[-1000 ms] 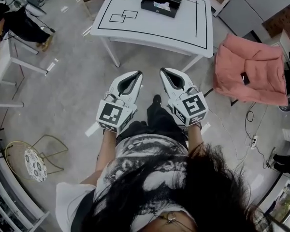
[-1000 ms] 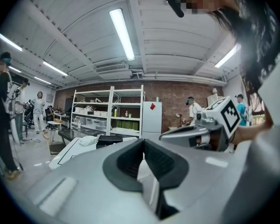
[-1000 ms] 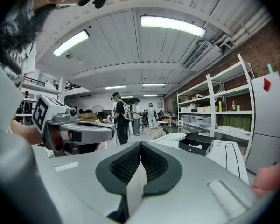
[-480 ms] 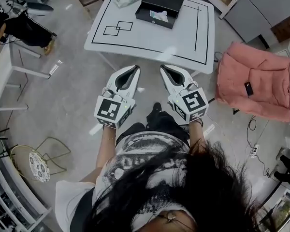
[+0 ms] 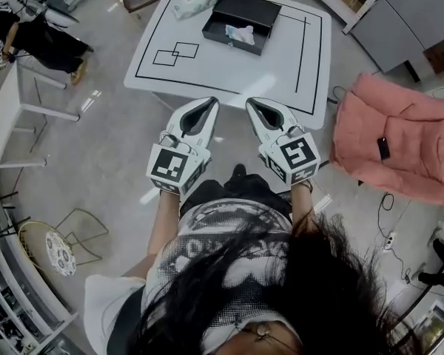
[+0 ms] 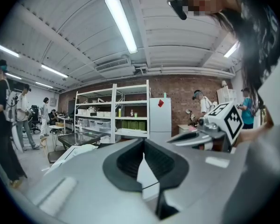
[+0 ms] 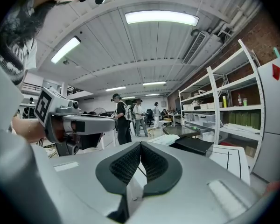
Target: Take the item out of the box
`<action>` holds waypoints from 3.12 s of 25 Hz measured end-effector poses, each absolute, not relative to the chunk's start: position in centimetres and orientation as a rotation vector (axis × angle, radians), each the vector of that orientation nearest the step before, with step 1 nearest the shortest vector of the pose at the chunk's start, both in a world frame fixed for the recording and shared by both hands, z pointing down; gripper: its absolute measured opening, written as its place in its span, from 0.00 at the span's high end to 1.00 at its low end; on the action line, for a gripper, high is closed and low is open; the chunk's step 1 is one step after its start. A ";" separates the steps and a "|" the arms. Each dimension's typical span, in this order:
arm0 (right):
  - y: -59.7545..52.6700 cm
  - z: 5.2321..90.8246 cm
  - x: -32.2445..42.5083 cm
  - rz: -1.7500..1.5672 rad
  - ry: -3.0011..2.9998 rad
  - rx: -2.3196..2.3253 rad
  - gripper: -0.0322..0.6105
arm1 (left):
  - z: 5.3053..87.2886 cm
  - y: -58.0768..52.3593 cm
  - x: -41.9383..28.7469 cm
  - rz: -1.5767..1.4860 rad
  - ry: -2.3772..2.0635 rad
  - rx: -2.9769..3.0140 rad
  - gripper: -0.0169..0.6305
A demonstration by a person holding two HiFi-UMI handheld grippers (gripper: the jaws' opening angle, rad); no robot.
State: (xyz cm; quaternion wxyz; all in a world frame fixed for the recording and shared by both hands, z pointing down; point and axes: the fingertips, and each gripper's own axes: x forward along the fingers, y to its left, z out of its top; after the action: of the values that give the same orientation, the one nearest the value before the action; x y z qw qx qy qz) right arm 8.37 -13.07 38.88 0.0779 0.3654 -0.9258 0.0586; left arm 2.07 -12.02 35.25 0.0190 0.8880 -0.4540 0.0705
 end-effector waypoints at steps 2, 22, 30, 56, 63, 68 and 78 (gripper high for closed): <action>-13.7 39.2 8.5 0.186 -2.773 1.085 0.97 | 35.4 -12.5 2.3 0.226 -1.415 2.747 0.97; -21.0 41.8 6.6 0.256 -2.719 1.124 0.97 | 37.0 -19.7 -0.7 0.251 -1.375 2.742 0.97; -28.0 43.1 3.8 0.248 -2.637 1.159 0.96 | 37.6 -26.5 -2.8 0.224 -1.262 2.789 0.97; -45.5 54.2 3.4 0.123 -2.185 0.977 0.83 | 39.8 -37.9 -8.0 0.260 -1.065 2.829 0.97; -49.0 58.1 3.7 0.153 -2.073 0.841 0.82 | 40.7 -38.8 -8.7 0.277 -1.042 2.817 0.97; -49.9 61.3 3.7 0.190 -1.987 0.727 0.74 | 41.1 -39.7 -9.9 0.290 -1.063 2.804 0.97; -50.7 63.8 4.0 0.218 -1.893 0.720 0.84 | 41.7 -40.8 -12.1 0.294 -1.125 2.760 0.97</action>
State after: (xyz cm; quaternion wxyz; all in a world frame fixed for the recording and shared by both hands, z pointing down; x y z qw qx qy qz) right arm 3.95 -50.75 63.78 0.5247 0.3007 -0.7912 0.0910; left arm -12.10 -40.84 41.69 0.0732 0.9191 -0.3746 0.0980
